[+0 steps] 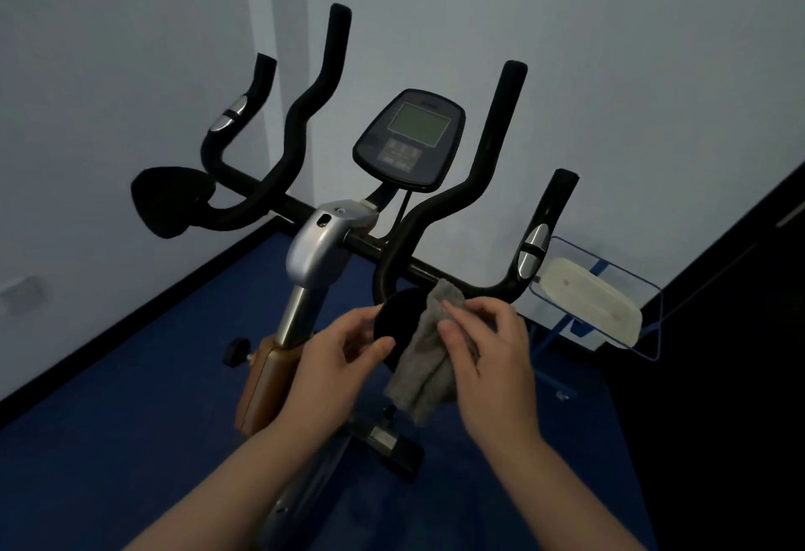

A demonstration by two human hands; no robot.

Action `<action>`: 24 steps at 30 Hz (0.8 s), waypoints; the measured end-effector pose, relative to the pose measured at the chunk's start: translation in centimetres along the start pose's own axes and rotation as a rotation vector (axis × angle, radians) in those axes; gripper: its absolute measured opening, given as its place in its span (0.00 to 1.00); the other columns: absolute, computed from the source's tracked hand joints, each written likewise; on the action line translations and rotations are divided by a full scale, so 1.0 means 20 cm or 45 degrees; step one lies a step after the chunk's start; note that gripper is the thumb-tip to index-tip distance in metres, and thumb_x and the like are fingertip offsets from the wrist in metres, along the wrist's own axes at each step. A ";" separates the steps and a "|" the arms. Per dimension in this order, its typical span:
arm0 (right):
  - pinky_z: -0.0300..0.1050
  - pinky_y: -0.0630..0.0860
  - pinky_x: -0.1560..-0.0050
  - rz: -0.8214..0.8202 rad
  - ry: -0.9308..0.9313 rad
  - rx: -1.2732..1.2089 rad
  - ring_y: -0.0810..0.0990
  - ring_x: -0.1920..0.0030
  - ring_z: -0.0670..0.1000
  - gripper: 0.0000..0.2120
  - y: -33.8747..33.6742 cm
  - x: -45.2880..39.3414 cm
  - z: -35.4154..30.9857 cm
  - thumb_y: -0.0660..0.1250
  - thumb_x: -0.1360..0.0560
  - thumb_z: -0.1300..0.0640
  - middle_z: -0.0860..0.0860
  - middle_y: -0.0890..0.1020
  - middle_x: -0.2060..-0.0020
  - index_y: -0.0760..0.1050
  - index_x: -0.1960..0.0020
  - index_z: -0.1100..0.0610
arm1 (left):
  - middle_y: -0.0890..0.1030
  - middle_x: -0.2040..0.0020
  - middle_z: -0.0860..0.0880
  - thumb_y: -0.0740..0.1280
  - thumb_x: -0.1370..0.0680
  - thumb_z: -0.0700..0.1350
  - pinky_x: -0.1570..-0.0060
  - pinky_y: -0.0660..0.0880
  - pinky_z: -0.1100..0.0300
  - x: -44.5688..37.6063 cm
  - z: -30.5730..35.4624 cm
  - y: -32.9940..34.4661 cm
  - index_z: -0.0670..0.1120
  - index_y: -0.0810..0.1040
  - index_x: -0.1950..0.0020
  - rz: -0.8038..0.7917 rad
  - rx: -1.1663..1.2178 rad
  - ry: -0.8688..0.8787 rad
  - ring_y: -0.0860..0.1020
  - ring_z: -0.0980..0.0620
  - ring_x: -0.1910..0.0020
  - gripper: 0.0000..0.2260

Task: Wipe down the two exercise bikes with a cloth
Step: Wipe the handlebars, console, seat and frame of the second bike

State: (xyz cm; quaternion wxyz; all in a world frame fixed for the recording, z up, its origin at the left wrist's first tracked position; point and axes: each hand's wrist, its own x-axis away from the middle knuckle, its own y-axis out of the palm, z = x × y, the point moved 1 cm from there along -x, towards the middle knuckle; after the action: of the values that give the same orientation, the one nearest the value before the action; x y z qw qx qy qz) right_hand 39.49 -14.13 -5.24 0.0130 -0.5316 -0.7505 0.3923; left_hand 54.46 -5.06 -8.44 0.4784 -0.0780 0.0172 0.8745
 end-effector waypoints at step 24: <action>0.45 0.73 0.49 0.116 -0.165 0.106 0.70 0.47 0.44 0.13 -0.01 0.08 -0.04 0.64 0.23 0.46 0.40 0.72 0.52 0.83 0.54 0.53 | 0.85 0.52 0.45 0.64 0.20 0.39 0.54 0.80 0.59 0.00 -0.04 0.02 0.48 0.75 0.37 -0.186 0.247 -0.165 0.84 0.47 0.52 0.13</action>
State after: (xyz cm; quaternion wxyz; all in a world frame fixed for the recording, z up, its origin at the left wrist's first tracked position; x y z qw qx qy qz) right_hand 38.97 -12.50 -5.20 -0.0314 -0.5377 -0.7079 0.4570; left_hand 54.16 -5.31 -9.21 0.5461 0.0242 0.0649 0.8348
